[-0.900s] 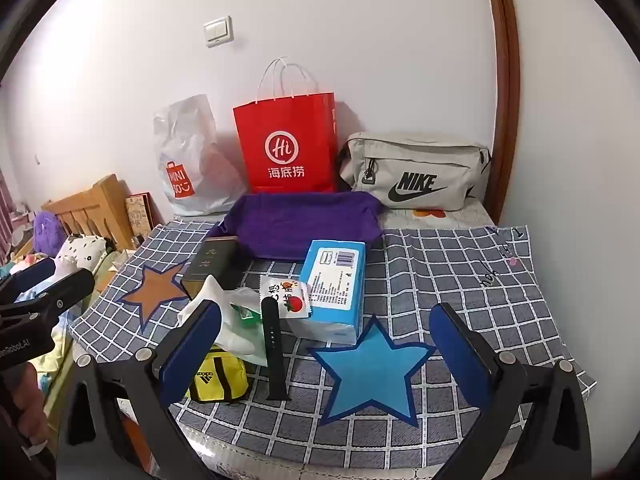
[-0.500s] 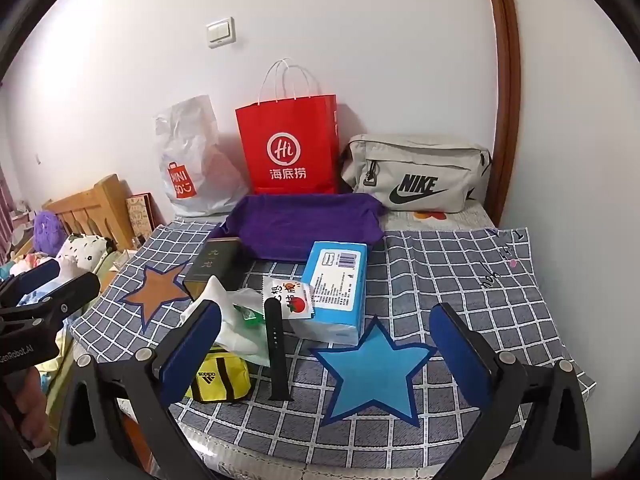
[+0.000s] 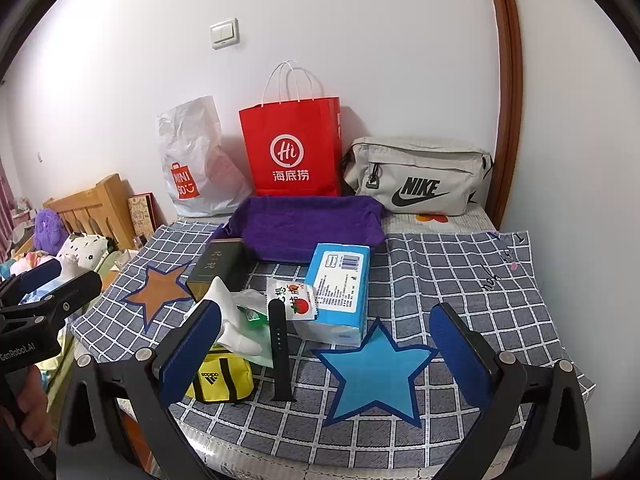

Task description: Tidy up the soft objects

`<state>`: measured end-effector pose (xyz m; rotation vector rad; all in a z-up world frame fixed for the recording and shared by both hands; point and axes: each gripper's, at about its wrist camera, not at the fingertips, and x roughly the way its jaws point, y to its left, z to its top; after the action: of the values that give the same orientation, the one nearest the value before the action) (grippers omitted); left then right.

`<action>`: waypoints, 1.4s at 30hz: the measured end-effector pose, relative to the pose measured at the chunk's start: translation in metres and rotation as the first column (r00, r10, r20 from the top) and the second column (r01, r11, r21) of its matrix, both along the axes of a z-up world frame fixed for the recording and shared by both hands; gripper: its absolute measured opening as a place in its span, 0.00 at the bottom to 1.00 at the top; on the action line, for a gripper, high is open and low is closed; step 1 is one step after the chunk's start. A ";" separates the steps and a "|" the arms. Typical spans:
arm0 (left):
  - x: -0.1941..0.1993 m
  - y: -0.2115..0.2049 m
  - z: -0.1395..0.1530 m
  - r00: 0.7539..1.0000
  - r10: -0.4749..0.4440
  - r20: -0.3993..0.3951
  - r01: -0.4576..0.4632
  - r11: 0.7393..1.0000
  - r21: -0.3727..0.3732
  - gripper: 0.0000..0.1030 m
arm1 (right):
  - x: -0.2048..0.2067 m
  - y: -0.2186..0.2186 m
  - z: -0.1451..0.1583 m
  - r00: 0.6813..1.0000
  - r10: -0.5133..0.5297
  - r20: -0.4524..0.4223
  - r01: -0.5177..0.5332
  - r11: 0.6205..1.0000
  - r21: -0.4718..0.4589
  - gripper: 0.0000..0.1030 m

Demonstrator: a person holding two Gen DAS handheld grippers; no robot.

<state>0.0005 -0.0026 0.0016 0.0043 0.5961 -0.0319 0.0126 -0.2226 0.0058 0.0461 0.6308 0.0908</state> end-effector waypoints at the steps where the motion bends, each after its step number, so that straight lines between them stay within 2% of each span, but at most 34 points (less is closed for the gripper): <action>1: 0.000 0.001 0.000 1.000 0.001 0.000 -0.001 1.000 -0.002 1.00 | 0.000 0.000 0.000 1.000 0.001 0.000 -0.001 1.000 0.002 1.00; 42: -0.003 0.002 0.005 1.000 0.001 0.005 -0.001 1.000 0.000 1.00 | -0.003 0.005 0.003 1.000 0.003 0.013 -0.002 1.000 -0.016 1.00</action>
<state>-0.0022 -0.0008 0.0065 0.0041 0.5915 -0.0313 0.0091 -0.2172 0.0090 0.0295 0.6183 0.0885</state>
